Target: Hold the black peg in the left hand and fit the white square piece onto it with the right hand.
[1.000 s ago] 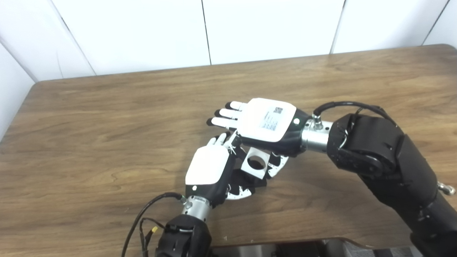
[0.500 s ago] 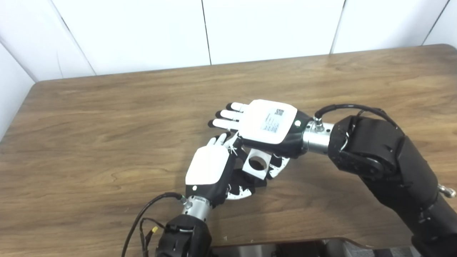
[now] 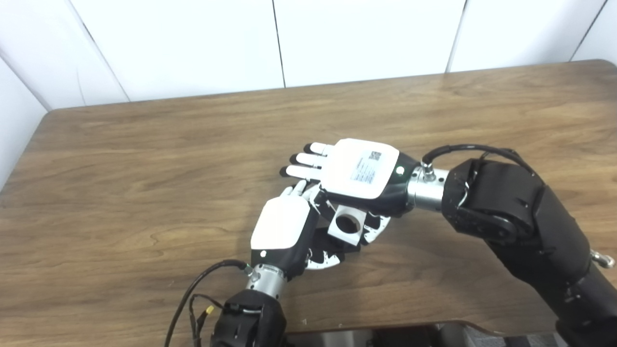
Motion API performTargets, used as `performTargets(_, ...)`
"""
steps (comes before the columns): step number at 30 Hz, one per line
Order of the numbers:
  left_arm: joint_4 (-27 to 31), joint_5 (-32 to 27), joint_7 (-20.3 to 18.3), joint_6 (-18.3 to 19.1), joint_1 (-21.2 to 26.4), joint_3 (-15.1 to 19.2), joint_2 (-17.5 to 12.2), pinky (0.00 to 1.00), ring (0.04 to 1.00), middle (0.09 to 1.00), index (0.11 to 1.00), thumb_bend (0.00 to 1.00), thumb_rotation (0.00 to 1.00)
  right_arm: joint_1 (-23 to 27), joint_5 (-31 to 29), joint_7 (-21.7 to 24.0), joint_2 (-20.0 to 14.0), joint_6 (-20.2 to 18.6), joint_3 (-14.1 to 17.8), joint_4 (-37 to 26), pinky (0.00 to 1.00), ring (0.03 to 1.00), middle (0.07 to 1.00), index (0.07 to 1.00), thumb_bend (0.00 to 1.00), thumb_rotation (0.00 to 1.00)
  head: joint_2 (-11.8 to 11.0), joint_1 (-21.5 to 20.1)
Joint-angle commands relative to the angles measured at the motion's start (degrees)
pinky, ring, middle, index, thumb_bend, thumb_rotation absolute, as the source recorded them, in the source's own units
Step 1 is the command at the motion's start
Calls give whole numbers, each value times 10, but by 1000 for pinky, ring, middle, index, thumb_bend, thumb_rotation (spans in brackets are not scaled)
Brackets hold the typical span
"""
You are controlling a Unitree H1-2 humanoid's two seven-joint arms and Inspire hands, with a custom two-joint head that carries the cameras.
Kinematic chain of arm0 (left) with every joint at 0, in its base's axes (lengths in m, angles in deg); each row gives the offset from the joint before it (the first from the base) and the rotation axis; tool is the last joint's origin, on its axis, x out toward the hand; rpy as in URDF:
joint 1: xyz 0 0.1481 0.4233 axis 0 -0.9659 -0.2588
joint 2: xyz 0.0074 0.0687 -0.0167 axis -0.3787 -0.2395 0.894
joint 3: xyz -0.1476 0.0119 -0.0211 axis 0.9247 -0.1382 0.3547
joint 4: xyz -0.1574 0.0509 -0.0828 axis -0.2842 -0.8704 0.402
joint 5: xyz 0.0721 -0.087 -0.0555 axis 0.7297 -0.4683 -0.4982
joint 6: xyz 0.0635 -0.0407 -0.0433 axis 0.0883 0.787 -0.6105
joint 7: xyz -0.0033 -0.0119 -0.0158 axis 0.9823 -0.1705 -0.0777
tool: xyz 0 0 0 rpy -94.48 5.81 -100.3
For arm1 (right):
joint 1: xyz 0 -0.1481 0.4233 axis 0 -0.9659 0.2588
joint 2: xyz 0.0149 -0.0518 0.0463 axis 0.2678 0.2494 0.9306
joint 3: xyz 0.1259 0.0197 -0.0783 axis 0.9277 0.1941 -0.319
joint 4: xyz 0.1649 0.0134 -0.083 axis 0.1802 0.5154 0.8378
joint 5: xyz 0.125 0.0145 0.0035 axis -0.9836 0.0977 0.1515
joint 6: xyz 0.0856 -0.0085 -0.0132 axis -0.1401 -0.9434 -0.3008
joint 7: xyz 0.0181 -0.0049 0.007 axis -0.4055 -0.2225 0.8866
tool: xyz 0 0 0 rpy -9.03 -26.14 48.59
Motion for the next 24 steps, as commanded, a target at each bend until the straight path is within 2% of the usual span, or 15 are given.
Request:
performTargets(1, -8, 8, -8, -1, 4, -4, 3, 950, 973, 895, 494, 512, 78, 13, -4, -15, 4, 5, 6, -2, 1000, 1000, 999, 492, 521, 148, 0, -1)
performTargets(14, -14, 9, -4, -4, 4, -10, 5, 956, 972, 898, 497, 512, 81, 16, -3, -17, 4, 13, 1, 4, 1000, 1000, 1000, 492, 523, 146, 0, 1)
performTargets(21, -13, 5, -15, 2, 3, -11, 9, 994, 992, 916, 497, 510, 81, 17, 0, -17, 8, 11, -1, 8, 1000, 1000, 1000, 494, 521, 149, 0, 1)
performTargets(22, -14, 4, -15, 2, 3, -11, 9, 997, 995, 920, 580, 589, 163, 17, -1, -17, 8, 10, -1, 8, 1000, 1000, 1000, 494, 521, 149, 0, 1)
performTargets(24, -15, 3, -17, 4, 3, -11, 10, 994, 997, 925, 663, 659, 243, 16, 0, -16, 8, 10, -2, 9, 1000, 1000, 1000, 494, 522, 147, -1, 1)
